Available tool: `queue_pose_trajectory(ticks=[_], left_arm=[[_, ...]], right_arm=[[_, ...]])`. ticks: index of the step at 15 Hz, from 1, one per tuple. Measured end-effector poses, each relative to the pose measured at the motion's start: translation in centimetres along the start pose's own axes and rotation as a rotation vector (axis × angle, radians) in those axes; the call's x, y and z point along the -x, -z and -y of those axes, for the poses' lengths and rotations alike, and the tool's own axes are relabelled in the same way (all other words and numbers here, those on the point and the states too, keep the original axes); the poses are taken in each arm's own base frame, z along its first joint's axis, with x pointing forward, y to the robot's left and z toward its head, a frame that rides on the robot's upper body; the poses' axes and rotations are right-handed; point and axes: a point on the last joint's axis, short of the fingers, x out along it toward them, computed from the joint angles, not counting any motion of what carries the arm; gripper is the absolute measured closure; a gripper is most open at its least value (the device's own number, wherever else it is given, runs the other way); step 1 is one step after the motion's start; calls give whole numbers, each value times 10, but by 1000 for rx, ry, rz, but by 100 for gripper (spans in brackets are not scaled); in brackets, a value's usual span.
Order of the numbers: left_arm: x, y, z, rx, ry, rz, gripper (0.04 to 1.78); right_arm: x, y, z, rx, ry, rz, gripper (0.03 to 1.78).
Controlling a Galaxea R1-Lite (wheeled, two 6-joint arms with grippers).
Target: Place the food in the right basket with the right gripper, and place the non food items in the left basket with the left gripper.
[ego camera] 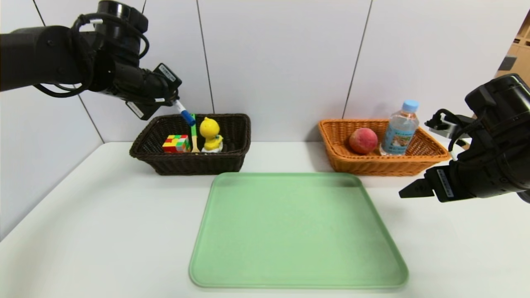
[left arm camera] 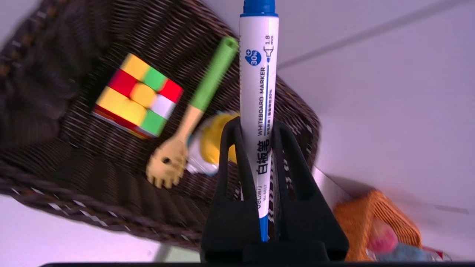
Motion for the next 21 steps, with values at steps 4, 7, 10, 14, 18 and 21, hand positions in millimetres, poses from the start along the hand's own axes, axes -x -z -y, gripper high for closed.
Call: queue_pose_trajectory(ticks=[4, 7, 10, 14, 18, 21], left_arm=[[-34, -1, -20, 17, -68, -22, 166], [-51, 3, -30, 19, -107, -39, 144], [-62, 5, -36, 20, -128, -53, 101], [-55, 2, -33, 17, -112, -45, 65], [25, -16, 0, -88, 50, 11, 43], [94, -12, -4, -405, 87, 5, 34]], right_arm=[[-5, -3, 0, -1, 1, 20, 10], [-7, -3, -1, 2, -1, 15, 10], [-8, -3, -1, 2, -1, 11, 10], [-9, -2, -2, 4, -3, 8, 10], [-10, 1, -2, 2, -1, -3, 10], [-5, 2, -2, 4, -2, 11, 10]])
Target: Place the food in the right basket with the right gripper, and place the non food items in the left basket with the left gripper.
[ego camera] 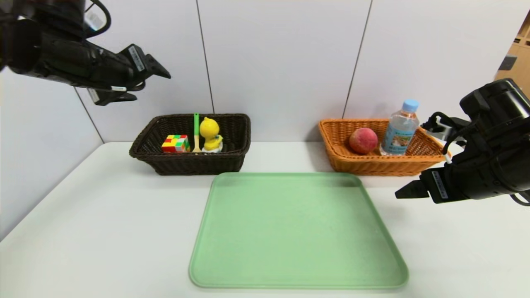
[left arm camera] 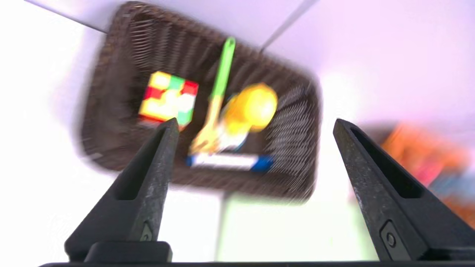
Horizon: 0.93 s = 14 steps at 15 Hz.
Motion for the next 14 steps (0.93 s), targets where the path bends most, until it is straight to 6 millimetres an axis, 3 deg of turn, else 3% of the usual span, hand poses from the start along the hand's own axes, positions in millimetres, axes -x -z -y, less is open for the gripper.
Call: queue_pose_trajectory(ticks=[3, 5, 8, 10, 14], left_arm=[[65, 18, -11, -323, 13, 18, 26], [103, 31, -24, -435, -53, 44, 23], [153, 49, -53, -420, -269, 132, 20], [187, 69, -67, -367, -313, 189, 18], [250, 141, -97, -306, -317, 298, 15]], right_arm=[[18, 3, 1, 8, -1, 52, 10], [37, 9, 3, 10, 26, 106, 10], [66, 27, 12, -24, 95, 186, 10], [80, 48, 18, -55, 123, 251, 10], [99, 109, 23, -102, 182, 450, 10]])
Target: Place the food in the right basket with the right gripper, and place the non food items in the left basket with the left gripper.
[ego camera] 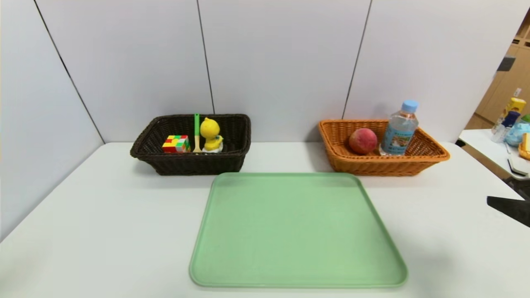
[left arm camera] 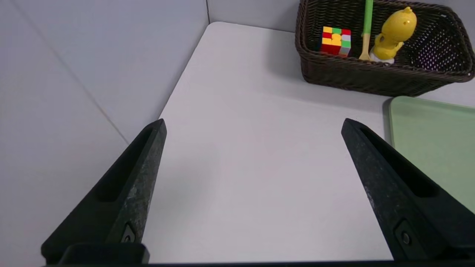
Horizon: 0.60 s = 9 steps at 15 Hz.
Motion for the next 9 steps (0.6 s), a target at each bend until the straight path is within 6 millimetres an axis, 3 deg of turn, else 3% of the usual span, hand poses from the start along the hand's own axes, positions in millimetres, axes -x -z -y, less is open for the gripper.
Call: queue_pose_trajectory(ticks=[4, 7, 9], left_arm=[[49, 75, -21, 41, -9, 94, 15], [62, 117, -26, 53, 21, 149, 15], [62, 133, -27, 29, 42, 178, 15]], right_arm=[[41, 49, 10, -41, 18, 212, 10], [60, 88, 14, -60, 16, 323, 10], [65, 103, 16, -89, 16, 422, 10]])
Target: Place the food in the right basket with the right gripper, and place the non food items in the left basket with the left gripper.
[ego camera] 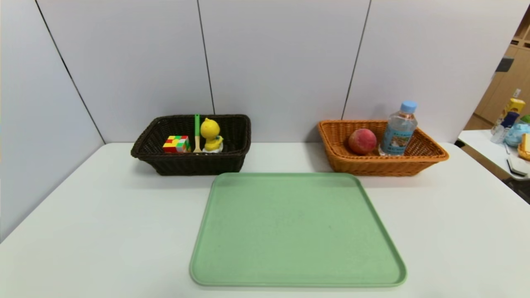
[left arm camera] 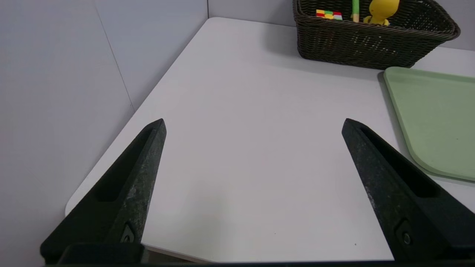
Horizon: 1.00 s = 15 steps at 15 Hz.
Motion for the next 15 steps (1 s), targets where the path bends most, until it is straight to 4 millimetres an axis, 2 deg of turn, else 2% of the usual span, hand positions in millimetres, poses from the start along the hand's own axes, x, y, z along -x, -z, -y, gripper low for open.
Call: queue_pose_trajectory(ticks=[3, 10, 13, 15], left_arm=[[-1, 9, 0, -48, 4, 45, 14], [-25, 29, 4, -94, 19, 80, 13], [-45, 53, 8, -129, 107, 72, 13], [-59, 76, 10, -142, 153, 67, 13]], right_arm=[[7, -1, 1, 24, 82, 144, 10], [27, 45, 0, 140, -23, 291, 10], [17, 72, -1, 157, -59, 292, 10], [12, 89, -1, 136, -91, 180, 10]])
